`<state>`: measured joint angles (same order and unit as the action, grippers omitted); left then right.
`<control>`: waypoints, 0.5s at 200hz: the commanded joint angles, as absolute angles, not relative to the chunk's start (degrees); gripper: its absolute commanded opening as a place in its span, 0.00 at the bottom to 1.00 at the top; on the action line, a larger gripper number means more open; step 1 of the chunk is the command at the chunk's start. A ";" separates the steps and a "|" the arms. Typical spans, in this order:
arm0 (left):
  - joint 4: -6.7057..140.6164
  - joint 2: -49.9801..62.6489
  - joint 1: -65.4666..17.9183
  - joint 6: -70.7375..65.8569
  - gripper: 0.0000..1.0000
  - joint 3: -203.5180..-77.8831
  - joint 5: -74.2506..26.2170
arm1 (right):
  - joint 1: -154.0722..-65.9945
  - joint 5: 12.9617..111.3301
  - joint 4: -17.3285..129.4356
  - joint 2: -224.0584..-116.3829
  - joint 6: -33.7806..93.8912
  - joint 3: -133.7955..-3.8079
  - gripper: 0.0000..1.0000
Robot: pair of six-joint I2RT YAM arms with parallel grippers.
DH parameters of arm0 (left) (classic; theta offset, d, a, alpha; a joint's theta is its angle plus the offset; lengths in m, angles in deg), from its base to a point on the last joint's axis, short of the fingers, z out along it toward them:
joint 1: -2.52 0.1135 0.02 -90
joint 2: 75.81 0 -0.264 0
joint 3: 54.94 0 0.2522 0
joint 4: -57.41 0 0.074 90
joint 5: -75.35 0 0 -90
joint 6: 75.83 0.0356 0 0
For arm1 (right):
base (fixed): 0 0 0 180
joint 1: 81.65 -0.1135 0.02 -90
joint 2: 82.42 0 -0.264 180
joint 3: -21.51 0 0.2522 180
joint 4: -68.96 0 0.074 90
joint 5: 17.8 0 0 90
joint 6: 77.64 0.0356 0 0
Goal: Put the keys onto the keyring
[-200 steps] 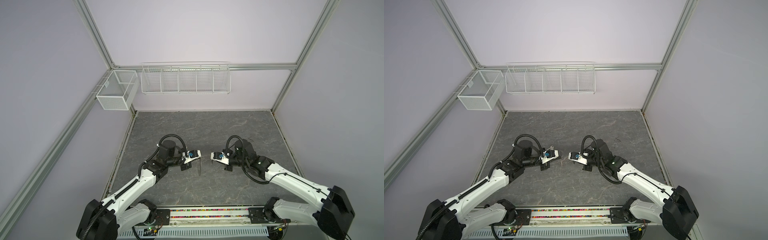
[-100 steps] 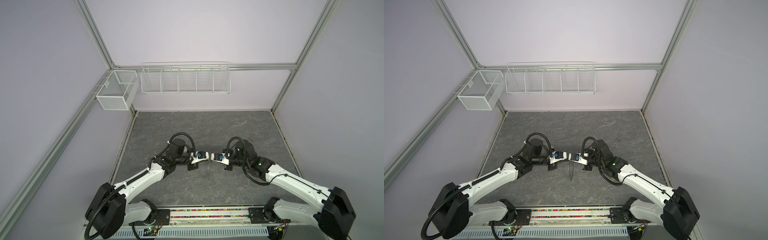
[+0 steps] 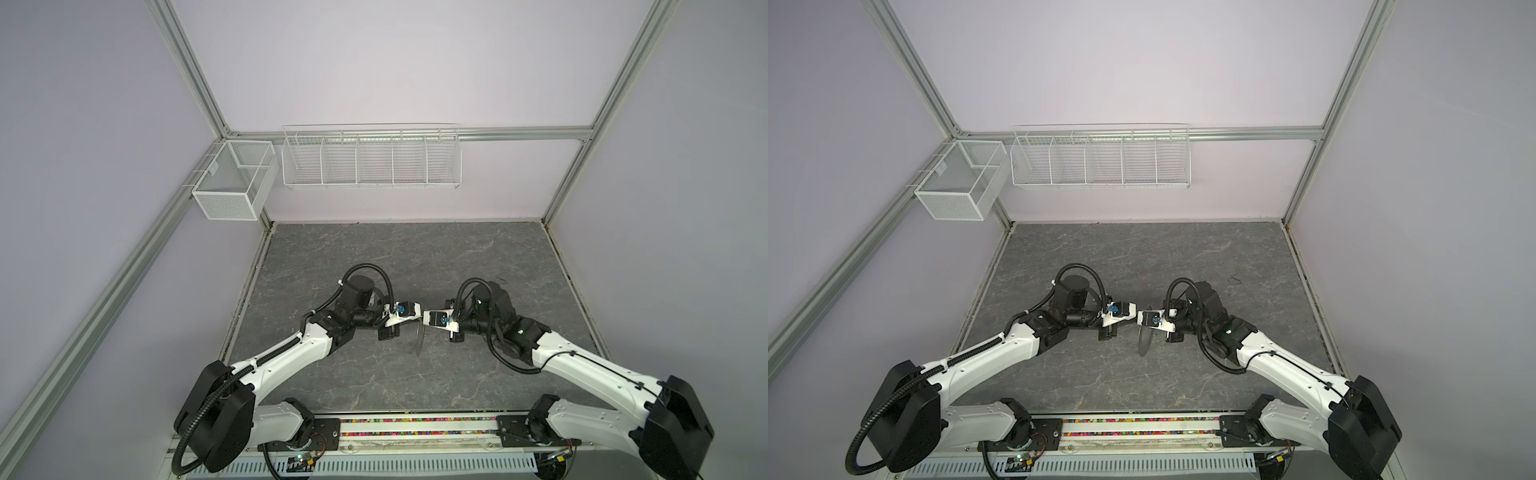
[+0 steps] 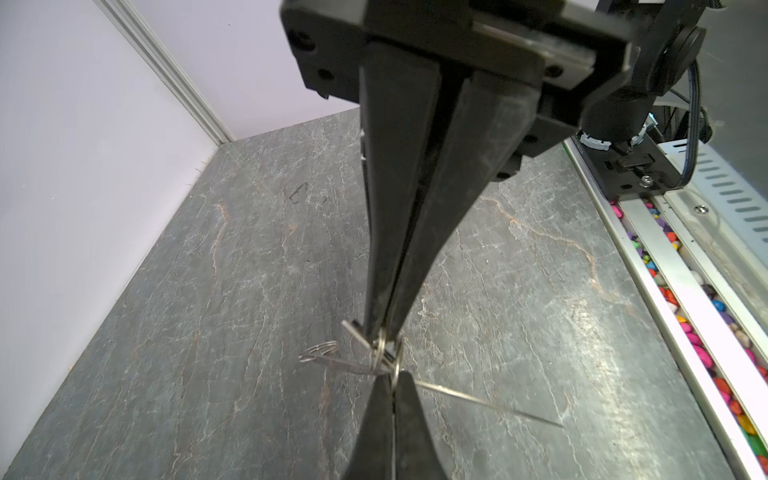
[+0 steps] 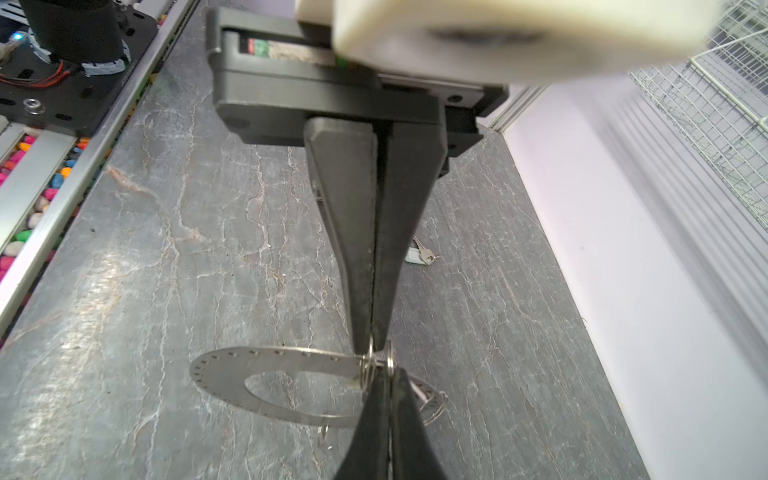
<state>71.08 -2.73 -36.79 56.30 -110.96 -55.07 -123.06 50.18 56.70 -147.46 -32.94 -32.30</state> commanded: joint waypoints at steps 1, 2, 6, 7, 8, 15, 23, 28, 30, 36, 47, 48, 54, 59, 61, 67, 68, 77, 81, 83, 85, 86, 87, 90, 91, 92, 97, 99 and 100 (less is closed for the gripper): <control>70.89 -2.45 -37.04 56.84 0.00 -112.72 -56.48 | -123.62 47.25 55.83 -146.50 -35.76 -31.45 0.07; 70.95 -2.48 -37.04 56.86 0.00 -112.72 -56.48 | -123.60 47.24 55.83 -146.45 -35.83 -31.40 0.07; 71.12 -2.46 -37.04 56.92 0.00 -112.81 -56.48 | -123.62 47.16 55.82 -146.33 -35.97 -31.36 0.07; 71.15 -2.48 -37.04 56.95 0.00 -112.77 -56.48 | -123.60 47.15 55.82 -146.28 -35.98 -31.36 0.07; 71.20 -2.50 -37.04 56.96 0.00 -112.80 -56.48 | -123.63 47.15 55.77 -146.25 -36.03 -31.36 0.07; 71.47 -2.45 -37.04 56.97 0.00 -112.86 -56.48 | -123.62 47.23 55.53 -146.05 -36.32 -31.19 0.07; 71.73 -2.47 -37.04 57.05 0.00 -112.85 -56.48 | -123.57 47.30 55.31 -145.91 -36.63 -31.11 0.07; 71.83 -2.45 -37.04 57.12 0.00 -112.97 -56.48 | -123.57 47.31 55.07 -145.88 -36.96 -31.11 0.07; 71.93 -2.45 -37.04 57.14 0.00 -112.99 -56.50 | -123.60 47.32 54.95 -145.81 -37.06 -31.12 0.07; 72.04 -2.58 -37.04 57.14 0.00 -113.00 -56.57 | -123.57 47.17 54.47 -145.71 -37.36 -31.19 0.07; 72.23 -2.66 -37.04 57.14 0.00 -112.97 -56.56 | -123.62 46.98 53.70 -145.45 -38.14 -31.25 0.07; 72.27 -2.63 -37.04 57.14 0.00 -112.99 -56.57 | -123.60 47.02 53.66 -145.44 -38.16 -31.22 0.07; 72.44 -2.67 -37.04 57.14 0.00 -113.05 -56.57 | -123.57 47.21 53.46 -145.35 -38.62 -31.17 0.07; 72.61 -2.76 -37.04 57.14 0.00 -113.08 -56.61 | -123.66 47.40 53.17 -145.21 -38.90 -31.16 0.07; 72.72 -2.72 -37.06 57.19 0.00 -113.13 -56.65 | -123.59 47.48 53.00 -145.18 -39.07 -31.18 0.07; 72.99 -2.79 -37.04 57.23 0.00 -113.22 -56.70 | -123.60 47.89 52.71 -145.11 -39.44 -31.06 0.07; 73.05 -2.83 -37.04 57.23 0.00 -113.24 -56.68 | -123.59 47.96 52.68 -145.10 -39.51 -31.08 0.07; 73.39 -2.87 -37.04 57.30 0.00 -113.30 -56.75 | -123.57 48.11 52.03 -144.93 -40.29 -31.02 0.07; 73.55 -3.00 -37.08 57.32 0.00 -113.26 -56.73 | -123.63 48.12 51.81 -144.79 -40.58 -30.99 0.07; 73.62 -3.00 -37.05 57.32 0.00 -113.24 -56.74 | -123.59 48.12 51.72 -144.75 -40.65 -31.00 0.07; 73.68 -2.96 -37.04 57.32 0.00 -113.26 -56.74 | -123.62 48.12 51.70 -144.63 -40.78 -30.96 0.07; 73.70 -3.00 -37.04 57.32 0.00 -113.26 -56.74 | -123.64 48.12 51.69 -144.64 -40.84 -30.94 0.07; 73.71 -3.02 -37.04 57.32 0.00 -113.26 -56.74 | -123.70 48.12 51.69 -144.64 -40.87 -30.89 0.07; 73.77 -3.07 -37.05 57.32 0.00 -113.29 -56.75 | -123.60 48.12 51.64 -144.58 -41.02 -30.88 0.07; 73.79 -3.09 -37.04 57.32 0.00 -113.32 -56.75 | -123.59 48.12 51.62 -144.57 -41.05 -30.86 0.07; 73.76 -3.15 -37.04 57.32 0.00 -113.33 -56.75 | -123.62 48.12 51.57 -144.56 -41.07 -30.85 0.07; 73.89 -3.21 -37.05 57.30 0.00 -113.33 -56.75 | -123.58 48.12 51.33 -144.56 -41.35 -30.88 0.07; 73.96 -3.21 -37.04 57.31 0.00 -113.32 -56.72 | -123.60 48.07 51.16 -144.56 -41.52 -30.91 0.07; 73.98 -3.21 -37.04 57.32 0.00 -113.29 -56.73 | -123.59 48.05 51.07 -144.56 -41.61 -30.96 0.07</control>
<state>72.98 -2.73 -36.88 56.32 -111.27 -55.24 -123.17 49.02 53.51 -145.77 -38.08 -32.06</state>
